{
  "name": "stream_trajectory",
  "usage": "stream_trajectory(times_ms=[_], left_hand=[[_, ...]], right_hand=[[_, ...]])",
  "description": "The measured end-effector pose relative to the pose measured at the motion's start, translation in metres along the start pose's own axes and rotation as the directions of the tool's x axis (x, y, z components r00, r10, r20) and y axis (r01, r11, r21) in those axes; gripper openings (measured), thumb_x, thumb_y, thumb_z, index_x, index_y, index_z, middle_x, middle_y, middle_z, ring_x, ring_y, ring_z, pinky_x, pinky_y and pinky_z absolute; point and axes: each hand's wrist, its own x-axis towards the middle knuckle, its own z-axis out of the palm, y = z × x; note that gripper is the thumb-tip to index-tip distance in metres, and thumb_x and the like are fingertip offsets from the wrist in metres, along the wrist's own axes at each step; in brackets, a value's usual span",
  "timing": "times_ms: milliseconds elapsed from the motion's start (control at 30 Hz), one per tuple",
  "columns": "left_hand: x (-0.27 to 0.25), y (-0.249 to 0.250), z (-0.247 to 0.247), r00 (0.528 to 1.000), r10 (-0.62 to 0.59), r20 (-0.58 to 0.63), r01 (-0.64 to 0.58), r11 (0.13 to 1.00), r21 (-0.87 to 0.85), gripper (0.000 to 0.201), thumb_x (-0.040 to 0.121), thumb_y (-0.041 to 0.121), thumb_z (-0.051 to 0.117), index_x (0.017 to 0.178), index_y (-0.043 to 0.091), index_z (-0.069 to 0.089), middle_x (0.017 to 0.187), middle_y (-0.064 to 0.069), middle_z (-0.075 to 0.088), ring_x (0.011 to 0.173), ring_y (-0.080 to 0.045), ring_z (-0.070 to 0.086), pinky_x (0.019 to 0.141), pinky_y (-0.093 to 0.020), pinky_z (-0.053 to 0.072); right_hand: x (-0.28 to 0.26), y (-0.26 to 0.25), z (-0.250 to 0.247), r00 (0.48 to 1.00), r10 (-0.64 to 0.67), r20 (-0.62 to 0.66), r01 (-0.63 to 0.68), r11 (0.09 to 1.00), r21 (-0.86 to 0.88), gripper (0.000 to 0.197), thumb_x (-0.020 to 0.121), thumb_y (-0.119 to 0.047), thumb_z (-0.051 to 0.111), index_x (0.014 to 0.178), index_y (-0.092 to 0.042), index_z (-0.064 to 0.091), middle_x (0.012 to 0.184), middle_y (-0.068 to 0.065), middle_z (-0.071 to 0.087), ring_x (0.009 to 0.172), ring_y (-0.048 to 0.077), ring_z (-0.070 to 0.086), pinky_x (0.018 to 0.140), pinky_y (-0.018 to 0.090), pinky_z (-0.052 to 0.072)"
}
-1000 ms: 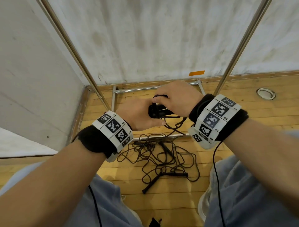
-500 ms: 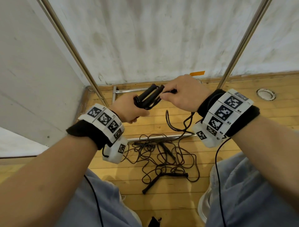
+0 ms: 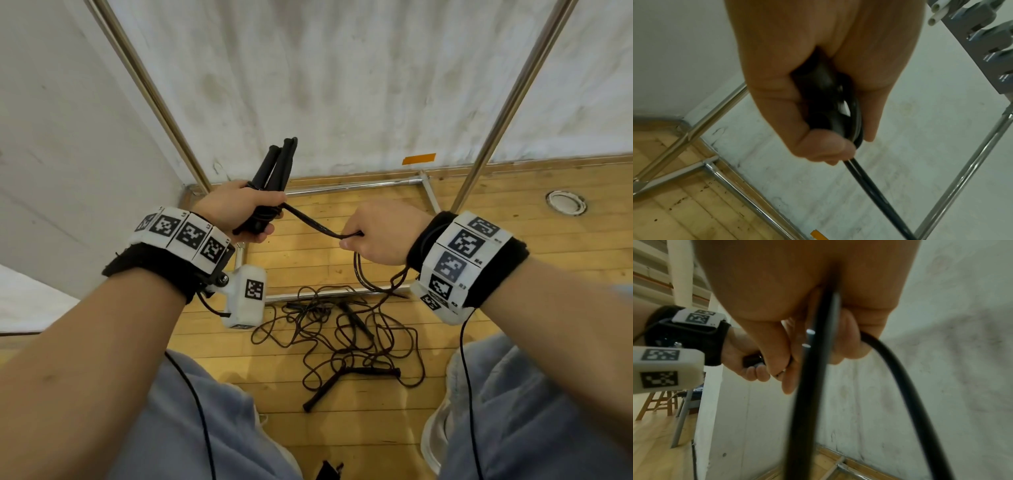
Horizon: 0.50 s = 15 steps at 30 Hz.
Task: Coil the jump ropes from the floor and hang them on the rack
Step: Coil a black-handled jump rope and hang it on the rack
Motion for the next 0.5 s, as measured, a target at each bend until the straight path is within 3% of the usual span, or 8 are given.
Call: stream_trajectory(times_ms=[67, 167, 267, 433, 500], left_hand=[[-0.001, 0.000, -0.001, 1.000, 0.009, -0.015, -0.008, 0.999, 0.033, 0.019, 0.084, 0.020, 0.071, 0.095, 0.010, 0.060, 0.071, -0.005, 0.067, 0.051, -0.018, 0.058, 0.047, -0.028, 0.051], [0.001, -0.007, 0.002, 0.989, 0.111, -0.094, -0.067, 0.922, 0.381, 0.023, 0.081, 0.022, 0.075, 0.097, 0.018, 0.059, 0.074, -0.006, 0.069, 0.050, -0.017, 0.063, 0.047, -0.027, 0.053], [0.003, -0.015, 0.017, 0.980, 0.199, -0.010, -0.136, 0.706, 0.695, 0.029, 0.079, 0.022, 0.075, 0.100, 0.020, 0.054, 0.075, -0.004, 0.065, 0.051, -0.015, 0.062, 0.045, -0.025, 0.050], [-0.001, -0.025, 0.054, 0.963, 0.209, 0.169, -0.226, 0.285, 0.932, 0.035, 0.075, 0.032, 0.074, 0.102, 0.022, 0.056, 0.087, 0.003, 0.062, 0.074, -0.015, 0.058, 0.063, -0.028, 0.049], [-0.005, -0.028, 0.063, 0.930, 0.258, 0.261, -0.326, 0.252, 0.911, 0.043, 0.072, 0.045, 0.073, 0.107, 0.025, 0.058, 0.088, 0.006, 0.064, 0.079, -0.016, 0.060, 0.071, -0.032, 0.053]], right_hand=[[0.001, 0.000, -0.001, 1.000, 0.014, 0.018, -0.013, 1.000, -0.010, 0.030, 0.096, -0.037, 0.047, 0.078, -0.022, 0.065, 0.060, -0.004, 0.053, 0.055, 0.012, 0.048, 0.049, 0.023, 0.030], [0.001, -0.004, -0.003, 0.999, -0.042, -0.003, 0.042, 0.999, 0.010, 0.029, 0.096, -0.038, 0.046, 0.076, -0.025, 0.062, 0.059, -0.006, 0.052, 0.056, 0.011, 0.047, 0.049, 0.024, 0.029], [0.001, -0.008, -0.007, 0.989, -0.124, -0.081, 0.126, 0.992, 0.014, 0.028, 0.096, -0.038, 0.046, 0.074, -0.027, 0.058, 0.058, -0.010, 0.050, 0.053, 0.007, 0.046, 0.049, 0.024, 0.026], [0.005, -0.017, -0.005, 0.962, -0.198, -0.189, 0.198, 0.980, -0.022, 0.030, 0.098, -0.036, 0.042, 0.070, -0.029, 0.048, 0.059, -0.012, 0.045, 0.054, 0.005, 0.041, 0.049, 0.022, 0.022], [0.007, -0.013, -0.006, 0.956, -0.185, -0.226, 0.188, 0.982, -0.007, 0.029, 0.098, -0.034, 0.041, 0.073, -0.025, 0.055, 0.061, -0.012, 0.046, 0.057, 0.006, 0.043, 0.050, 0.023, 0.026]])
